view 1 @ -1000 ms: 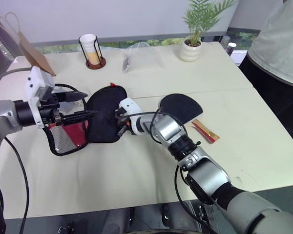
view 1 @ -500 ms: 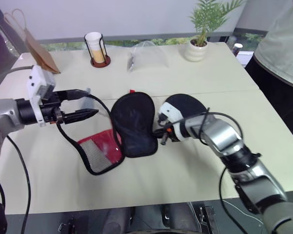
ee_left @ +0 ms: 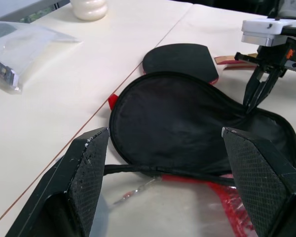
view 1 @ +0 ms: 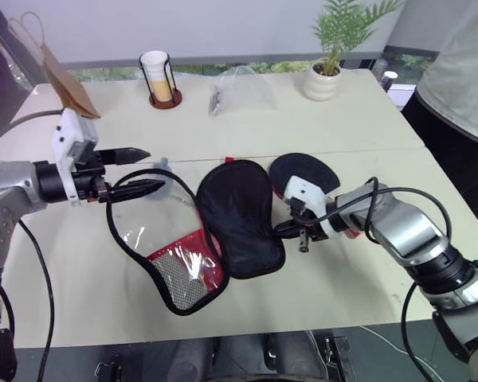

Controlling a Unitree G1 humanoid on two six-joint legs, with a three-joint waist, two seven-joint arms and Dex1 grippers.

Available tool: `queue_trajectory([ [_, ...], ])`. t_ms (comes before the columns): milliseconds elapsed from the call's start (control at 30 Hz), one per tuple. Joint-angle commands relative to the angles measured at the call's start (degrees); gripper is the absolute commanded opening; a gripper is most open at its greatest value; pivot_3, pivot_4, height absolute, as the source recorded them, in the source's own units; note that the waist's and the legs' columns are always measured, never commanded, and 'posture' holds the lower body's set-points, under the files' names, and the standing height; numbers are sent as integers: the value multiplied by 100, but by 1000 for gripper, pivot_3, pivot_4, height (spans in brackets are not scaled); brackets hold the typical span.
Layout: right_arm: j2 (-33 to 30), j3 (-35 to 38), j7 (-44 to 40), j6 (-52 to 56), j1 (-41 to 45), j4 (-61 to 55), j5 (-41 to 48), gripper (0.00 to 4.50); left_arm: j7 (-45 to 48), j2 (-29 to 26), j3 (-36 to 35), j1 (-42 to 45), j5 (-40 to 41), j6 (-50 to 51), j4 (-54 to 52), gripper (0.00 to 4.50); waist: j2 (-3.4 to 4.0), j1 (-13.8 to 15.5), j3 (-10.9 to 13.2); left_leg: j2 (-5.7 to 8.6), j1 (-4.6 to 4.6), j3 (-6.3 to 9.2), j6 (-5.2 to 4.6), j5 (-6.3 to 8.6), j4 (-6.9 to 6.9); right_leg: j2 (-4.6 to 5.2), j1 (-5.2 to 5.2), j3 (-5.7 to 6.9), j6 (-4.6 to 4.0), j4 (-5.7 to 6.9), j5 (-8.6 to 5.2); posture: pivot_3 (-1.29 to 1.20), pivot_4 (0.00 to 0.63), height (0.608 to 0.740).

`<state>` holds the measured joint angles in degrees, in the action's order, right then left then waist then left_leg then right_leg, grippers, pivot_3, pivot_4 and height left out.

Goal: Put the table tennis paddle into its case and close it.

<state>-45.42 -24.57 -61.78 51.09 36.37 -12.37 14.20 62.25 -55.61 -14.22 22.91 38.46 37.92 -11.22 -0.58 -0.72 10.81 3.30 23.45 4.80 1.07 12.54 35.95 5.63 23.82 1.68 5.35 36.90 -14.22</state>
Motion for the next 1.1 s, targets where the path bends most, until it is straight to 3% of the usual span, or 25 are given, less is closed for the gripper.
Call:
queue_trajectory([
  [33,-109,152,-28,-260,0,120,-106,32,26,-58,-62,98,-8,-80,-64,3780,0,1,0,0,0,0,0,0,0,0,0,0,0,0,0,0,150,740],
  [400,-102,293,60,-544,100,573,-348,32,26,2,35,210,-56,-78,-42,3780,-1,3,1,0,1,0,0,0,-1,1,0,0,-6,-5,-3,0,150,740],
  [533,-93,381,116,-533,83,595,-339,1276,14,36,104,243,-70,-105,-29,3780,-1,4,1,0,2,0,0,0,-1,0,0,0,-6,-5,-3,0,150,740],
  [733,-203,881,354,-232,64,474,-246,4418,3,118,168,263,-95,-121,-43,3780,0,1,2,0,2,0,0,0,-1,0,0,0,-2,-6,-1,0,150,740],
  [900,-590,1631,659,342,14,188,-151,4466,18,168,186,266,-111,-136,-30,3780,0,31,5,1,8,0,0,0,0,2,1,1,-3,-9,-1,0,150,740],
  [1100,-872,2138,1167,1130,-716,-233,-126,4466,69,264,283,352,-167,-184,65,3780,-1,25,4,-1,11,2,-5,3,-4,2,-7,2,-7,-32,-3,0,150,740],
])
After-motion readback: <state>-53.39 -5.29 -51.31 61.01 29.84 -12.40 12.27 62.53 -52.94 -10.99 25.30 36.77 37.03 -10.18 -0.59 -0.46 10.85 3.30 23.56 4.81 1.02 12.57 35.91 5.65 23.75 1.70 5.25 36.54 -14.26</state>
